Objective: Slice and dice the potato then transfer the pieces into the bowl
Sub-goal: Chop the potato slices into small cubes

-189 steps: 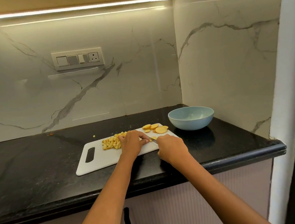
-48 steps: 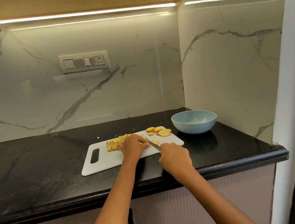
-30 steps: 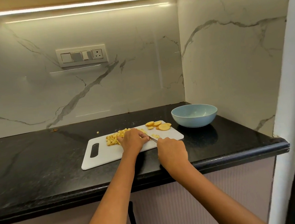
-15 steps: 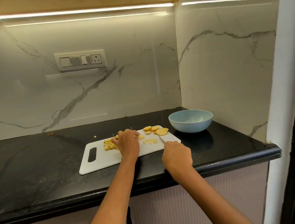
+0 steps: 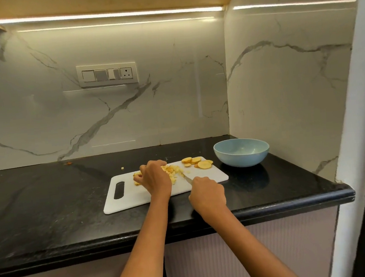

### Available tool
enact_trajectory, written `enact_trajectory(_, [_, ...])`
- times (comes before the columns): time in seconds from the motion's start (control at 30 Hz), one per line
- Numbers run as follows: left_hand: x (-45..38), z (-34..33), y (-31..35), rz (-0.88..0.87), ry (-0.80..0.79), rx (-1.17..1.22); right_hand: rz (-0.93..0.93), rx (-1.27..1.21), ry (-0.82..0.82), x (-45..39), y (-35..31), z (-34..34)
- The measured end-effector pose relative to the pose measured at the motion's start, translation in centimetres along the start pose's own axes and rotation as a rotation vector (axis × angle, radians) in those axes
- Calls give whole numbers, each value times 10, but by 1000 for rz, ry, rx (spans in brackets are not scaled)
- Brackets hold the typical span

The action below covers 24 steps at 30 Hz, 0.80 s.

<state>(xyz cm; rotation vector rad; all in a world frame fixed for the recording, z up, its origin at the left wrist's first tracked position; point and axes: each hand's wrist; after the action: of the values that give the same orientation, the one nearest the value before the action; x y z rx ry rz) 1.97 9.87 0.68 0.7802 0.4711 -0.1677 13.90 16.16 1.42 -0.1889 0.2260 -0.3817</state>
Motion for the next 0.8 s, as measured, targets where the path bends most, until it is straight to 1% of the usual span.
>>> enact_trajectory(0.07, [1,0,0,-10,-19,-5,26,-14,9,-2,-1,-3])
enact_trajectory(0.17, [1,-1,1,-34,-44,1,42,-31,73,-4,2,-8])
enact_trajectory(0.3, [-1,-3,2,-69,-74,53,85,-121,114,-7,7,-10])
enact_trajectory(0.43, [-2,-3,1,-30,-25,88,100,-234,128,-10,12,-9])
enact_trajectory(0.57, [-3,-3,0,6,68,119,97,-259,142,-12,14,-11])
enact_trajectory(0.7, [-3,-4,2,-40,59,165,106,-262,144,-14,14,-13])
enact_trajectory(0.8, [-4,-4,1,-43,49,139,121,-263,134,-15,15,-13])
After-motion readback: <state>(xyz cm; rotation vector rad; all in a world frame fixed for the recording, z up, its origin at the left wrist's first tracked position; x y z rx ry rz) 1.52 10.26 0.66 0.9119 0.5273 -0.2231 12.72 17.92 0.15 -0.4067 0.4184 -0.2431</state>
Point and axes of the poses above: each hand's wrist, its own x-axis away from the middle knuckle, its own z-axis out of the back of the hand, y = z × x, and after that the axes turned 5 degrees about -y, right-handed
